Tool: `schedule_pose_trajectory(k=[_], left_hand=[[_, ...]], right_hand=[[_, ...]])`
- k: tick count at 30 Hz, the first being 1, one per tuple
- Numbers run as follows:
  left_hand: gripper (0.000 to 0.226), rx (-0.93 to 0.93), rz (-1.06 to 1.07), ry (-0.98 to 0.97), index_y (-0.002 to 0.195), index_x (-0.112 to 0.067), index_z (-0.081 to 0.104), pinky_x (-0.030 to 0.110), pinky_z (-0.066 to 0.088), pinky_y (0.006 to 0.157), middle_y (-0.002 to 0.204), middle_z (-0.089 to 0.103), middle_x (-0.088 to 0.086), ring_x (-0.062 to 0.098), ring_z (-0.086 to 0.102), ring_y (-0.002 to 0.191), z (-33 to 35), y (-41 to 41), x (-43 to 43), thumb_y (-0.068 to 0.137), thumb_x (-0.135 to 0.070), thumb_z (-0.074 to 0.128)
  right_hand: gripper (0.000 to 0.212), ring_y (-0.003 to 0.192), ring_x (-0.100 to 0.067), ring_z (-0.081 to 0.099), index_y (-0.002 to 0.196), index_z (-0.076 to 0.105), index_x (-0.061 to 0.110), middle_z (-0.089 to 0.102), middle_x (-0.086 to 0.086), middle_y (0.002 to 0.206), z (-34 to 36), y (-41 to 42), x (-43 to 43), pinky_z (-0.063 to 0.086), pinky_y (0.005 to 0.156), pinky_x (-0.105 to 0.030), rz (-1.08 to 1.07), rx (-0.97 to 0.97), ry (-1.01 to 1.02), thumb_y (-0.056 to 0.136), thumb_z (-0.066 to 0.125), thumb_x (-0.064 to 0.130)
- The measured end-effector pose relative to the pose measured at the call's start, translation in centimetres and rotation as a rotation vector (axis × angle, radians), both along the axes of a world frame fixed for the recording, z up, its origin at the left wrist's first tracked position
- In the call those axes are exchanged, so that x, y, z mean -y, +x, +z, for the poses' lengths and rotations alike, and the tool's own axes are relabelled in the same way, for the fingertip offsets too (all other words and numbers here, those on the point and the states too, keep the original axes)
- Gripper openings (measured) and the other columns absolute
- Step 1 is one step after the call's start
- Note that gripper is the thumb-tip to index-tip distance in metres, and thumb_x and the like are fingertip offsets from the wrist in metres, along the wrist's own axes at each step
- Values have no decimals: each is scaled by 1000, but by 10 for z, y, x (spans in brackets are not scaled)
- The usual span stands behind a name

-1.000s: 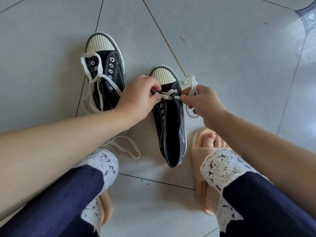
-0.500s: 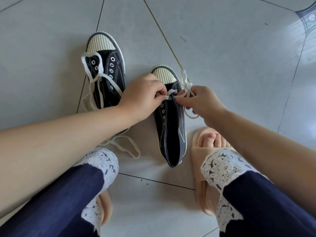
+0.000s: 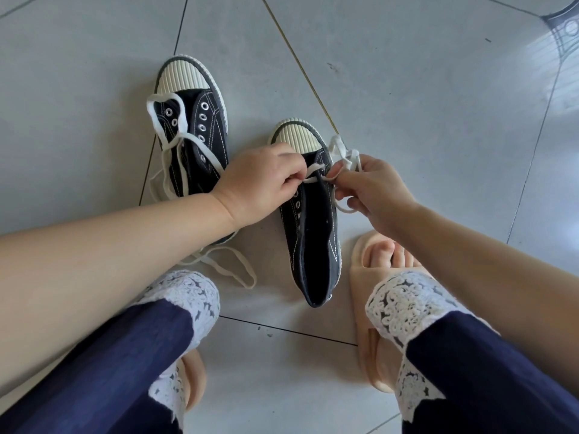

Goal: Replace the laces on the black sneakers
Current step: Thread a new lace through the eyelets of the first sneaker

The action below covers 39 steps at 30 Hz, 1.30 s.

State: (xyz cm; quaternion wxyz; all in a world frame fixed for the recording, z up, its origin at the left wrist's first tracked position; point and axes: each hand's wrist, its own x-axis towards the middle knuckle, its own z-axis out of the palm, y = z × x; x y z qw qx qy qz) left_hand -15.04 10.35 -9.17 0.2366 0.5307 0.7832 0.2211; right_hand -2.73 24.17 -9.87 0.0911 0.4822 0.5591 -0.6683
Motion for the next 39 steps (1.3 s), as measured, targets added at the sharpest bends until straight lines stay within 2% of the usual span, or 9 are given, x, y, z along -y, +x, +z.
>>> schedule_pose_trajectory(k=[6,9,14,18,21,26,31,35,39], left_hand=[[13,95,89,-63,90,-11,67,31,41,71,86,54,1,20,52,82,-1,0,-8,84,-20,61],[14,120,104,-107,92,-14,69,28,39,71,83,50,-4,14,48,80,-1,0,-13,83,-23,63],[13,126,99,-134,90,-12,69,34,43,75,86,55,1,20,55,85,0,-2,-15,83,-20,63],[13,66,57,-95,88,-10,66,35,42,71,88,55,2,23,54,85,-2,1,-12,86,-20,58],[16,-30,2,-46,88,-6,65,35,40,66,92,59,9,29,56,85,-2,3,-10,87,-18,56],[8,-117,-187,67,73,3,63,33,43,52,73,60,18,33,57,57,5,5,-6,77,-3,67],[26,-172,-263,109,65,3,60,30,45,46,62,55,16,29,51,45,8,4,-2,85,-11,49],[25,-188,-367,114,69,3,61,35,51,51,63,56,17,29,53,48,6,5,2,84,-8,43],[24,-190,-391,111,72,2,65,36,51,51,65,58,16,29,53,48,1,3,2,83,-8,46]], right_hand=[[9,49,-8,51,80,56,15,59,2,64,3,-4,2,34,42,-16,56,9,-173,83,64,14],[17,52,-8,51,83,57,12,61,3,64,1,-6,2,35,44,-16,96,66,-92,82,69,25],[13,50,-10,46,74,60,11,57,-3,61,-1,-10,-1,34,41,-15,52,154,-84,79,72,15],[15,50,-13,42,74,63,8,56,2,49,2,-12,-11,34,50,-23,223,216,57,76,74,17],[19,60,-20,43,79,65,6,56,-1,53,5,-15,-14,34,61,-33,366,289,129,73,75,21],[19,66,-22,43,80,64,3,53,-11,66,10,-20,-16,34,65,-33,524,361,80,74,73,18],[11,50,-10,42,72,60,4,48,-4,56,6,-12,-12,34,46,-18,397,274,-56,78,69,8],[14,63,-17,44,82,63,0,48,-3,63,1,-2,-4,36,61,-30,460,201,123,77,68,13],[21,56,-13,36,76,56,1,40,0,60,0,4,7,29,49,-22,523,127,350,79,65,19]])
